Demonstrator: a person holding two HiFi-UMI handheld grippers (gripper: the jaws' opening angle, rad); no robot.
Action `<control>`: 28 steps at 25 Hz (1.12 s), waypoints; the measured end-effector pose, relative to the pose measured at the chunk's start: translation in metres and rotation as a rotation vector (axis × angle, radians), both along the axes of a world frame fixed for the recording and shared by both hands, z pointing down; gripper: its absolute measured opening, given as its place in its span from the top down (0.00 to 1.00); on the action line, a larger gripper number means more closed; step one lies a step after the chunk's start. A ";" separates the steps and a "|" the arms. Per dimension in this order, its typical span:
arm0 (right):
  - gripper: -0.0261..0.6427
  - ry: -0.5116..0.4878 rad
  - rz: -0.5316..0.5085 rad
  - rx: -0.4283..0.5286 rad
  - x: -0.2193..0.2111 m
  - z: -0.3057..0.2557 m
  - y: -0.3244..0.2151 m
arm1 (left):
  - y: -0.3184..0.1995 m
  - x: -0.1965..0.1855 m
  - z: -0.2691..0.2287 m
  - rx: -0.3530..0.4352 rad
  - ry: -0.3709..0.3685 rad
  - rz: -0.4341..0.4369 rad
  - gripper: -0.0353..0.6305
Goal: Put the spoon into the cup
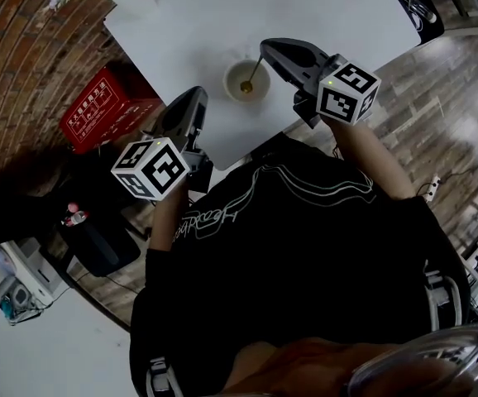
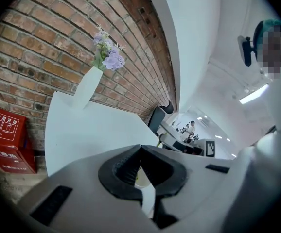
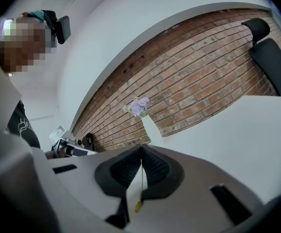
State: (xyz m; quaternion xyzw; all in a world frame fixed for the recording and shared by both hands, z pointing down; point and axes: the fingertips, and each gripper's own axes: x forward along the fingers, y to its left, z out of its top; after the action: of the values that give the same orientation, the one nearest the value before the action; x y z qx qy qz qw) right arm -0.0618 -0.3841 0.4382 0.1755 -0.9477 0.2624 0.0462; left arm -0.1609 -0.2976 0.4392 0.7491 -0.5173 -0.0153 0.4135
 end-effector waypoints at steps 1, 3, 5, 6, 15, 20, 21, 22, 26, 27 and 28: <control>0.97 0.003 -0.007 -0.004 -0.002 0.005 0.000 | -0.002 -0.001 0.003 -0.005 0.001 -0.001 0.94; 0.97 0.009 -0.014 -0.009 -0.006 0.014 -0.002 | -0.007 -0.004 0.008 -0.010 -0.003 0.001 0.94; 0.97 0.012 -0.015 -0.012 -0.009 0.022 -0.002 | -0.011 -0.005 0.013 -0.016 -0.004 0.004 0.94; 0.97 0.014 -0.015 -0.016 -0.009 0.025 -0.002 | -0.012 -0.005 0.015 -0.020 -0.001 0.004 0.94; 0.97 0.004 0.013 -0.044 -0.005 0.046 0.001 | -0.015 -0.006 0.024 -0.035 0.006 0.009 0.94; 0.96 0.002 -0.002 -0.056 -0.009 0.054 0.003 | -0.018 -0.008 0.030 -0.045 0.009 0.006 0.94; 0.96 0.001 -0.002 -0.055 -0.009 0.054 0.003 | -0.018 -0.008 0.031 -0.046 0.009 0.005 0.94; 0.96 0.000 -0.001 -0.053 -0.008 0.055 0.003 | -0.017 -0.008 0.032 -0.047 0.009 0.004 0.94; 0.96 0.003 -0.004 -0.052 -0.009 0.057 0.003 | -0.016 -0.010 0.034 -0.054 0.009 0.002 0.94; 0.96 0.001 -0.004 -0.057 -0.010 0.058 0.003 | -0.017 -0.010 0.035 -0.055 0.009 0.002 0.94; 0.96 -0.003 -0.005 -0.064 -0.010 0.059 0.003 | -0.017 -0.011 0.035 -0.056 0.010 0.002 0.94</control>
State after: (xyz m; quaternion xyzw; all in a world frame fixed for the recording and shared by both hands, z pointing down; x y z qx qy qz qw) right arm -0.0715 -0.3816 0.4968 0.1711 -0.9394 0.2928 0.0508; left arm -0.1714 -0.3146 0.4743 0.7377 -0.5147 -0.0042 0.4369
